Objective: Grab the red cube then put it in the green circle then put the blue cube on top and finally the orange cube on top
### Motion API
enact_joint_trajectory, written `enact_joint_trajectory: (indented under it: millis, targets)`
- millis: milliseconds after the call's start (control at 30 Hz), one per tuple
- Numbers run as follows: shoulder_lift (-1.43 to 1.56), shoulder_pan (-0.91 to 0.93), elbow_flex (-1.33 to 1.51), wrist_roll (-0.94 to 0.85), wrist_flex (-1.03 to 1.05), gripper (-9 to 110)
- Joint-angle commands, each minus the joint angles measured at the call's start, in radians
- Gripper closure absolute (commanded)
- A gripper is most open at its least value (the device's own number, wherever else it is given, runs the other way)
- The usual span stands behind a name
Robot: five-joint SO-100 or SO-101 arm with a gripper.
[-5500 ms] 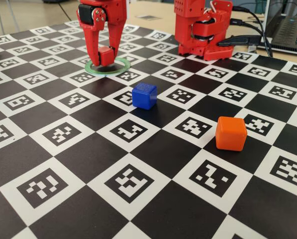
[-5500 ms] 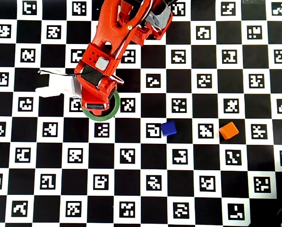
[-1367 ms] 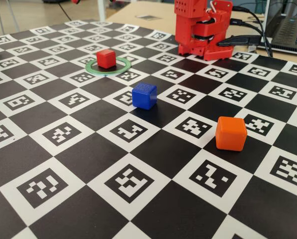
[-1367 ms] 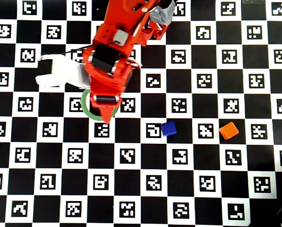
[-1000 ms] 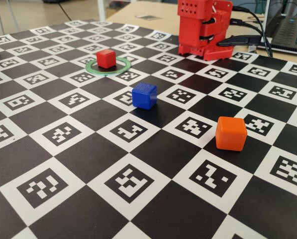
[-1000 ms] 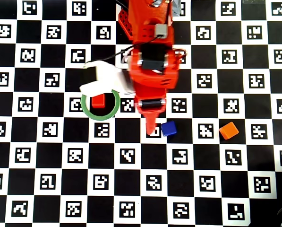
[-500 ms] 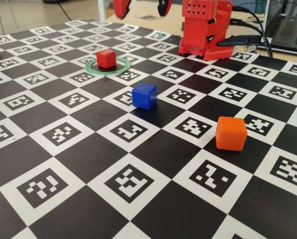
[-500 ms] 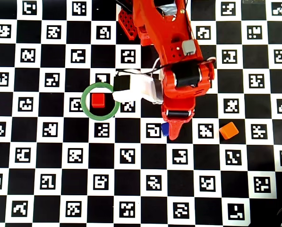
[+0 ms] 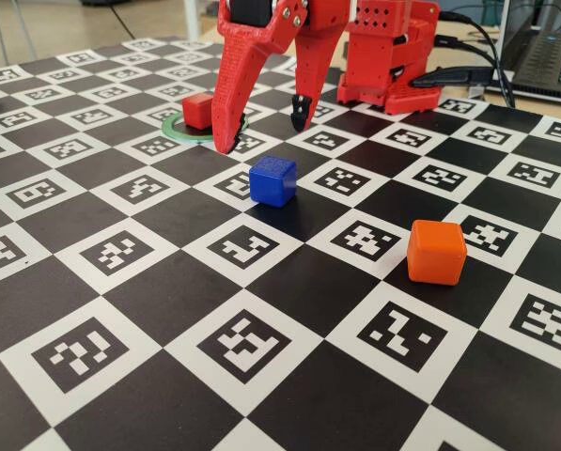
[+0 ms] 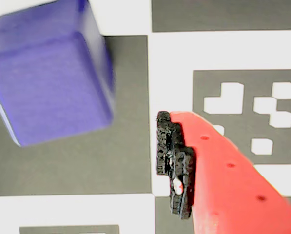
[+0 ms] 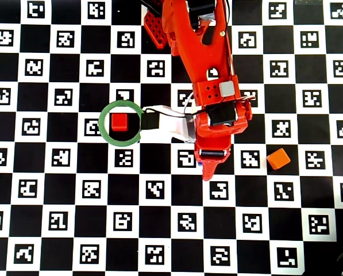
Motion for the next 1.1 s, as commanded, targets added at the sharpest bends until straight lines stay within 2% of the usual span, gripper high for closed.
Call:
enact_joint_trajectory:
  millis: [0, 467, 1067]
  targets:
    - [0.000, -0.014, -0.008, 0.003, -0.028, 56]
    - [-0.060, 0.012, 0.055, -0.028, -0.167, 56]
    - [-0.074, 0.011, 0.051, -0.052, -0.176, 56]
